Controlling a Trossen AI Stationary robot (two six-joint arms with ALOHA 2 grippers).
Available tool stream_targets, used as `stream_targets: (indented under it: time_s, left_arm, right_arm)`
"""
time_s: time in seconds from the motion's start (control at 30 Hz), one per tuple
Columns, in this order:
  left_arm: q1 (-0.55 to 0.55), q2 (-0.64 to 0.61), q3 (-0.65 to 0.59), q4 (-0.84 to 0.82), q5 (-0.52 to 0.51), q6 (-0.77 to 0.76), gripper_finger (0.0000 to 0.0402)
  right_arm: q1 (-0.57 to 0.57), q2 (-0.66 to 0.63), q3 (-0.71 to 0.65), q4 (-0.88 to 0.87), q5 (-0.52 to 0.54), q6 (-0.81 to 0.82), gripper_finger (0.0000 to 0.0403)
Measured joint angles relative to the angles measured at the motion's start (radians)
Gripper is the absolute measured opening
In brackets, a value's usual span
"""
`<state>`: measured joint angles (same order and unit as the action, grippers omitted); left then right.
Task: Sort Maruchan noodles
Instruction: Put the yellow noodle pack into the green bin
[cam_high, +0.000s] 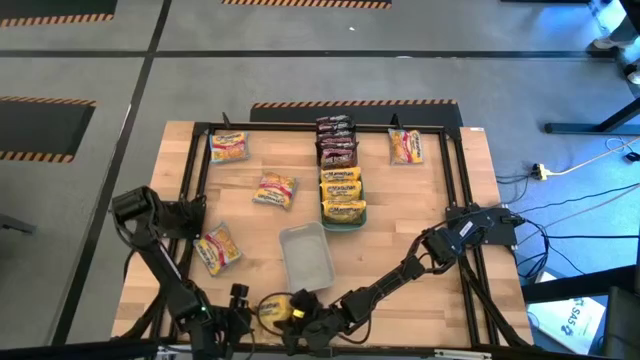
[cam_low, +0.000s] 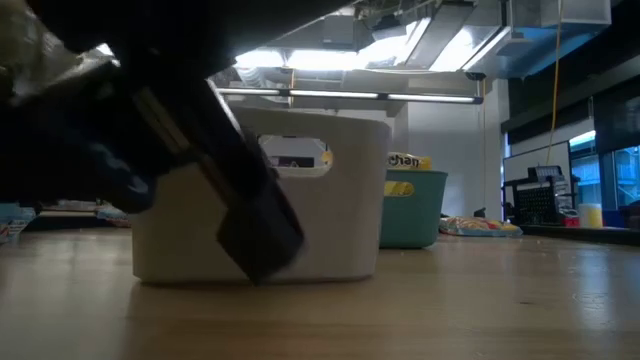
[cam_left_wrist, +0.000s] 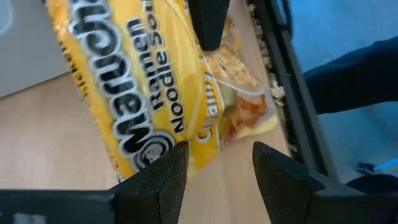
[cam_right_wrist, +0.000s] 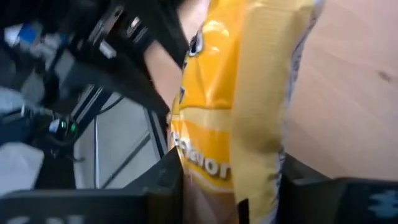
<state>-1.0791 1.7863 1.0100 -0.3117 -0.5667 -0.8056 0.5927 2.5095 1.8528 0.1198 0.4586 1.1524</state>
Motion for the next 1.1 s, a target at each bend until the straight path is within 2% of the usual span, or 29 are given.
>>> stream_targets:
  time_s: [0.1, 0.3, 0.5, 0.73, 0.87, 1.1]
  left_arm:
    - [-0.022, -0.049, 0.0, -0.031, 0.0, -0.017, 0.0176]
    - [-0.059, -0.195, 0.0, -0.067, -0.004, -0.03, 0.0176]
    - [-0.048, -0.313, 0.0, -0.068, -0.13, -0.025, 0.0176]
    - [0.082, -0.426, 0.0, -0.076, -0.123, 0.093, 0.0202]
    - [0.184, -0.534, 0.0, -0.166, -0.12, 0.124, 0.0225]
    - [0.327, -0.661, 0.002, -0.243, -0.127, 0.404, 0.0225]
  right_arm:
    - [0.002, -0.007, -0.002, 0.018, -0.014, -0.106, 0.0119]
    - [0.017, -0.065, -0.003, -0.068, -0.023, -0.227, 0.0118]
    - [0.021, -0.139, -0.002, -0.168, 0.001, -0.407, 0.0112]
    - [0.002, -0.279, 0.001, -0.425, 0.065, -0.573, 0.011]
    - [0.001, -0.366, 0.0, -0.617, 0.11, -0.603, 0.0111]
    - [0.003, -0.494, 0.002, -0.939, 0.197, -0.567, 0.0114]
